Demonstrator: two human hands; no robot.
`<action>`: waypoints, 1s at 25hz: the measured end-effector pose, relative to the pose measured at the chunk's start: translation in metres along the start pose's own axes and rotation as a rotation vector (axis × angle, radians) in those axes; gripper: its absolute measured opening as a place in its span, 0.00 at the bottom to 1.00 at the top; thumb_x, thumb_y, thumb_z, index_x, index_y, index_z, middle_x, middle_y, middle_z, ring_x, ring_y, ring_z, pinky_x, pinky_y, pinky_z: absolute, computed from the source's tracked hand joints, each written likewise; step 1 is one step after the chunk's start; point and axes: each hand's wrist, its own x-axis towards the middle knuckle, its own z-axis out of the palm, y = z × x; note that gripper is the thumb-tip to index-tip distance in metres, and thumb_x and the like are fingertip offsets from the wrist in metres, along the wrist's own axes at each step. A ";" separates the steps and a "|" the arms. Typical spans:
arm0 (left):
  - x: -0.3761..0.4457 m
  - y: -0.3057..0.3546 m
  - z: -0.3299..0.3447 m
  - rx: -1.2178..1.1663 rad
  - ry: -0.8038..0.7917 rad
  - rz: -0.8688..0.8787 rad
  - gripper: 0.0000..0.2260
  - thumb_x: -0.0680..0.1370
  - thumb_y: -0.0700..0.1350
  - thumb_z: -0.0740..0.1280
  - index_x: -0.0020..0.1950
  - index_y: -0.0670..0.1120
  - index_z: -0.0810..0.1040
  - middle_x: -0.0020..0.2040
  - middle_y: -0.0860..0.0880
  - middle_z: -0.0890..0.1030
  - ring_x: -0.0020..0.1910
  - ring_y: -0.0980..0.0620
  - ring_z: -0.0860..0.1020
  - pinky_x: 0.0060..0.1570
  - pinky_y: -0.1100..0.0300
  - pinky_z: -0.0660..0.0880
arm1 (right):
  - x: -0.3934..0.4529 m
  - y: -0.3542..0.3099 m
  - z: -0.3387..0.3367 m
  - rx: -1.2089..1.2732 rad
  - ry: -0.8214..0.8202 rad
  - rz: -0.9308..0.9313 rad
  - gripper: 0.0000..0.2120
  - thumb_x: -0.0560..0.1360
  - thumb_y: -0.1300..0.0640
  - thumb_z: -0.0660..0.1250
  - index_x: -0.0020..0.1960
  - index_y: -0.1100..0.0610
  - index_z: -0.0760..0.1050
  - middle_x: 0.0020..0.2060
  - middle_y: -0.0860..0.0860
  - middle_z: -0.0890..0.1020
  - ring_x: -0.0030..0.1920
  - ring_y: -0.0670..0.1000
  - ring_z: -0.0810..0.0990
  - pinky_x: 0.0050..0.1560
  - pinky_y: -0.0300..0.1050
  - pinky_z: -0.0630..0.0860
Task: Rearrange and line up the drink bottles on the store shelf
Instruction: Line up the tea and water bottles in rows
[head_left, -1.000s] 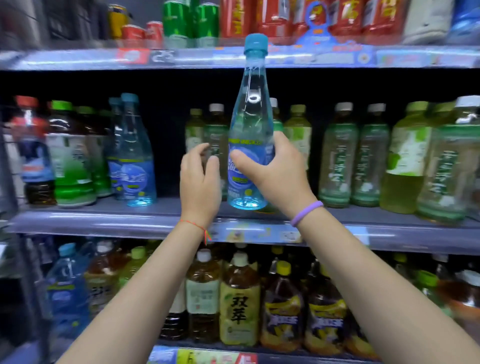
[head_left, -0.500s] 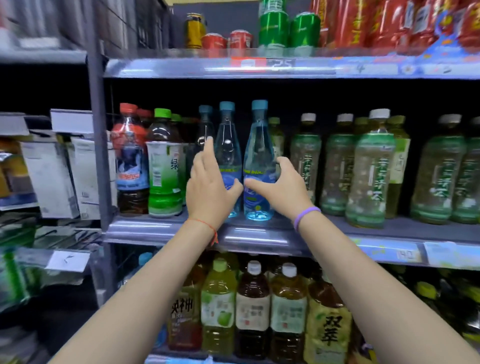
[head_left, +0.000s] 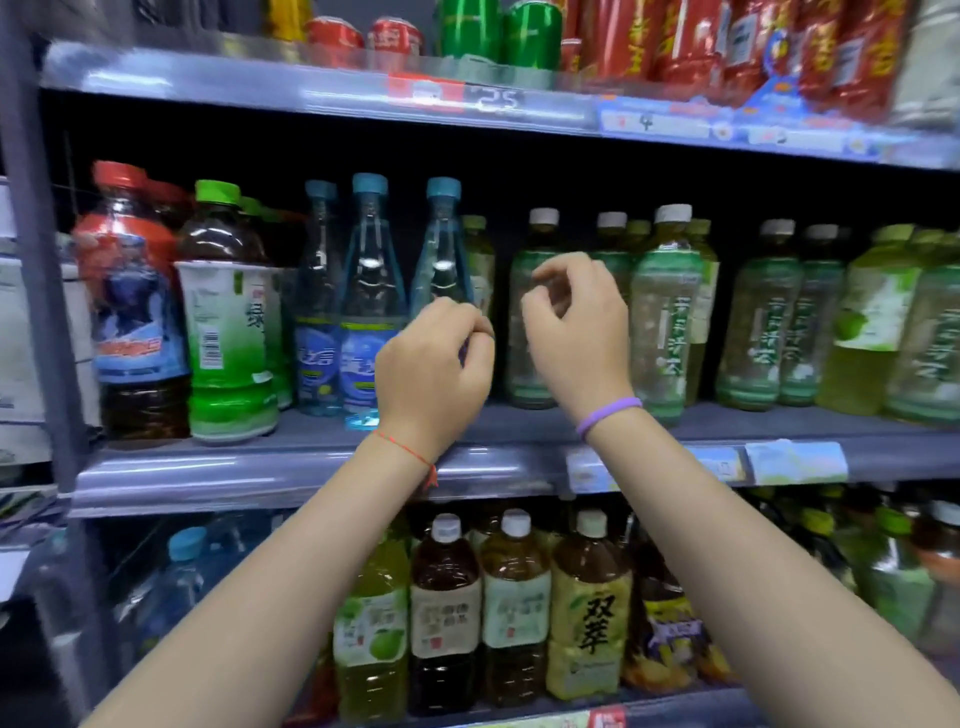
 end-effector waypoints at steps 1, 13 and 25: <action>0.002 0.011 0.011 -0.030 -0.023 0.006 0.09 0.73 0.42 0.59 0.40 0.46 0.80 0.39 0.49 0.80 0.38 0.47 0.77 0.34 0.48 0.75 | 0.004 0.006 -0.013 -0.009 0.095 -0.061 0.07 0.73 0.60 0.62 0.51 0.58 0.76 0.46 0.53 0.75 0.42 0.51 0.74 0.41 0.37 0.68; 0.009 0.157 0.159 -0.039 -0.020 0.171 0.12 0.72 0.38 0.59 0.51 0.38 0.79 0.53 0.39 0.77 0.55 0.40 0.73 0.55 0.51 0.70 | 0.033 0.146 -0.145 -0.262 -0.714 0.093 0.12 0.75 0.66 0.60 0.43 0.56 0.80 0.46 0.60 0.83 0.47 0.55 0.78 0.41 0.43 0.68; 0.024 0.198 0.249 0.750 -0.787 -0.190 0.14 0.79 0.46 0.59 0.63 0.51 0.75 0.58 0.44 0.81 0.57 0.41 0.79 0.47 0.54 0.72 | 0.064 0.228 -0.197 -0.746 -0.921 -0.201 0.21 0.79 0.59 0.55 0.71 0.47 0.67 0.59 0.55 0.79 0.55 0.59 0.79 0.43 0.47 0.71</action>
